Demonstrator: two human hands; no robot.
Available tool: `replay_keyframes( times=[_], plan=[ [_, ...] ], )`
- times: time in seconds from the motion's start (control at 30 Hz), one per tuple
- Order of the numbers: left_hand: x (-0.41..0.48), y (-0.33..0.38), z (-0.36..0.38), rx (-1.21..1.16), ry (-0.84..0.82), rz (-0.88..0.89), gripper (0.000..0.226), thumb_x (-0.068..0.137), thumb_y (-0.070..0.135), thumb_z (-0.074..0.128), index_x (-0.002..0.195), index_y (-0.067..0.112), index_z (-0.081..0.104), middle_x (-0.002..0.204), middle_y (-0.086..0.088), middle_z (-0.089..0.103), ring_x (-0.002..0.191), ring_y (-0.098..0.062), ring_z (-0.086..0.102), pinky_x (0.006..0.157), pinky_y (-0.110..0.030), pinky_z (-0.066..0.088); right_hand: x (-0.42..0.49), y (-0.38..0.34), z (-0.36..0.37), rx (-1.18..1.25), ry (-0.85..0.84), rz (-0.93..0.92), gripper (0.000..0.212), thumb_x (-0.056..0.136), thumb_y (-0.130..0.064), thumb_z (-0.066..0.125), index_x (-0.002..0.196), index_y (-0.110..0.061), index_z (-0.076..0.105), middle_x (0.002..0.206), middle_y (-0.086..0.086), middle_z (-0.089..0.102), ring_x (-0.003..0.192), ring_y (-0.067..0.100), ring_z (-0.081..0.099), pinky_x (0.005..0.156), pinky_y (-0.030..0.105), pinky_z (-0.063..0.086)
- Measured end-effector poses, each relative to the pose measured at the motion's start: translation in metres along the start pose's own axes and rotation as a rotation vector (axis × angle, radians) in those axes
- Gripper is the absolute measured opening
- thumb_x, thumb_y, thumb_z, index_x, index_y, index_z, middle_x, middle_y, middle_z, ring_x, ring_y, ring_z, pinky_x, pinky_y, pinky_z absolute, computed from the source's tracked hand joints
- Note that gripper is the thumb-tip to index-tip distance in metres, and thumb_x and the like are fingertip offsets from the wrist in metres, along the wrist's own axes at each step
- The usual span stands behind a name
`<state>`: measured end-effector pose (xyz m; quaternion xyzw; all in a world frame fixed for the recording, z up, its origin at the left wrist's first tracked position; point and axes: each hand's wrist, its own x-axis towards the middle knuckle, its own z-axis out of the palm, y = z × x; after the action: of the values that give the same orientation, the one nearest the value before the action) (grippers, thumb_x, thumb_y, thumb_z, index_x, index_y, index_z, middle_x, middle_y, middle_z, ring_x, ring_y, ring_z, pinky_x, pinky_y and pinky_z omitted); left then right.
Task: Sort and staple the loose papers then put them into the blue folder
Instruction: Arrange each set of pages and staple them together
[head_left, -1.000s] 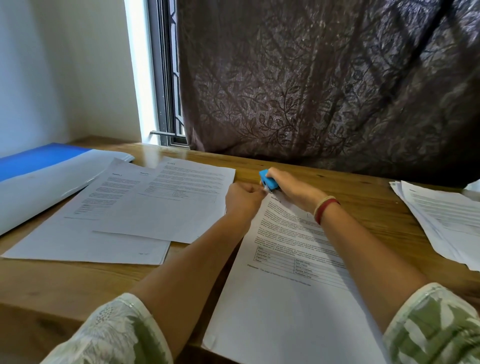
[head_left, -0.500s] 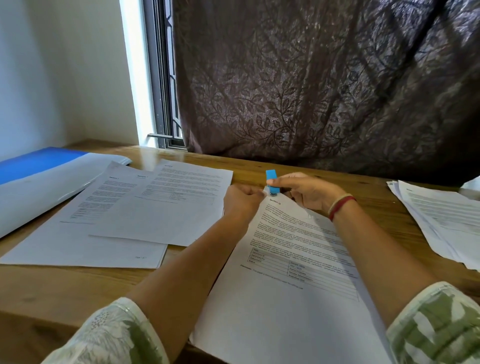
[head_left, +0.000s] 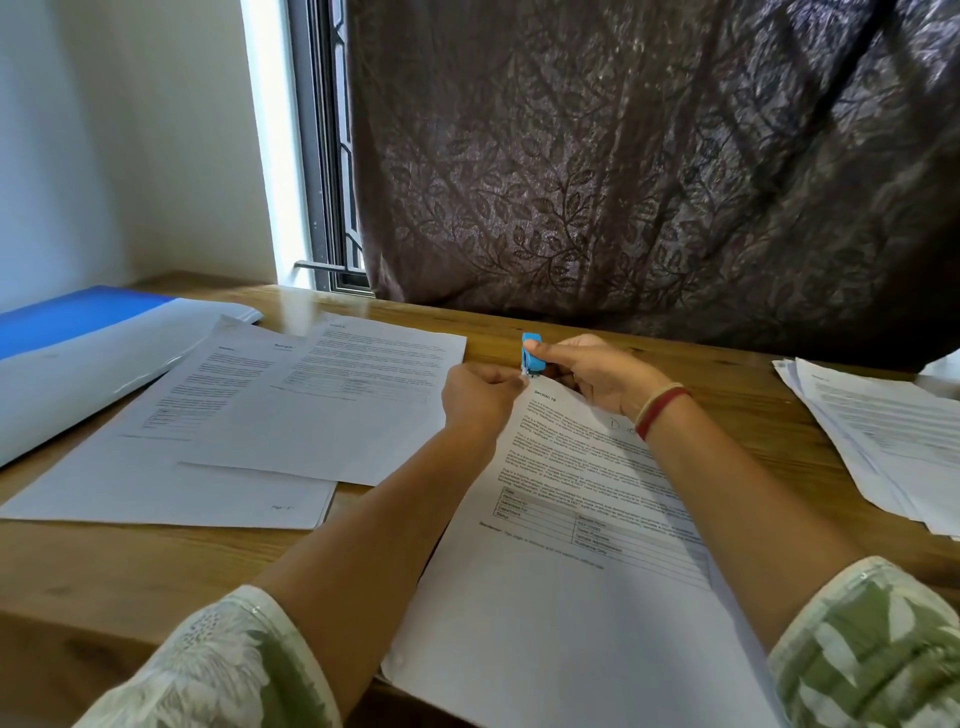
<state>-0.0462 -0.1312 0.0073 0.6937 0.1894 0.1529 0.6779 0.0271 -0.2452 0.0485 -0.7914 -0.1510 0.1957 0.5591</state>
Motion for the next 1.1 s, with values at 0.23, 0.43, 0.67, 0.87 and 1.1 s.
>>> replay_keyframes(
  times=[0.23, 0.43, 0.67, 0.87, 1.1],
  plan=[
    [0.003, -0.002, -0.001, -0.005, -0.007, 0.024, 0.011, 0.091, 0.017, 0.067, 0.097, 0.012, 0.075, 0.091, -0.005, 0.074, 0.082, -0.017, 0.071, 0.075, -0.028, 0.059, 0.000, 0.000, -0.003, -0.014, -0.041, 0.005, 0.027, 0.091, -0.035, 0.062, 0.089, -0.008, 0.068, 0.065, -0.002, 0.068, 0.055, 0.005, 0.061, 0.057, 0.019, 0.048],
    [0.004, -0.003, -0.001, -0.014, -0.014, 0.023, 0.009, 0.092, 0.019, 0.066, 0.096, 0.016, 0.074, 0.088, -0.002, 0.074, 0.074, -0.011, 0.071, 0.059, -0.019, 0.050, 0.003, 0.001, -0.003, -0.029, -0.034, 0.012, 0.039, 0.089, -0.033, 0.066, 0.106, 0.002, 0.069, 0.077, 0.006, 0.070, 0.061, 0.011, 0.062, 0.058, 0.021, 0.052],
    [0.007, -0.005, -0.002, 0.008, -0.031, 0.017, 0.010, 0.091, 0.020, 0.067, 0.096, 0.015, 0.074, 0.089, -0.003, 0.075, 0.077, -0.014, 0.073, 0.068, -0.024, 0.058, 0.002, 0.000, -0.002, -0.088, 0.008, 0.031, 0.049, 0.085, -0.037, 0.069, 0.114, 0.004, 0.066, 0.101, 0.015, 0.070, 0.072, 0.015, 0.061, 0.074, 0.029, 0.051],
    [0.009, -0.004, -0.003, 0.039, -0.062, -0.028, 0.008, 0.090, 0.021, 0.069, 0.094, 0.016, 0.072, 0.090, -0.004, 0.075, 0.078, -0.016, 0.073, 0.077, -0.032, 0.060, -0.006, -0.006, 0.002, -0.133, 0.034, 0.030, 0.042, 0.088, -0.033, 0.066, 0.113, 0.000, 0.068, 0.089, 0.000, 0.067, 0.073, 0.008, 0.059, 0.060, 0.020, 0.048],
    [0.013, 0.010, -0.005, -0.040, -0.119, -0.239, 0.057, 0.083, 0.062, 0.062, 0.112, 0.014, 0.065, 0.099, -0.008, 0.073, 0.086, -0.021, 0.071, 0.079, -0.028, 0.057, -0.005, -0.008, 0.002, -0.161, 0.090, 0.076, 0.041, 0.088, -0.037, 0.067, 0.110, -0.002, 0.068, 0.083, 0.003, 0.067, 0.074, 0.014, 0.060, 0.067, 0.027, 0.046]
  ],
)
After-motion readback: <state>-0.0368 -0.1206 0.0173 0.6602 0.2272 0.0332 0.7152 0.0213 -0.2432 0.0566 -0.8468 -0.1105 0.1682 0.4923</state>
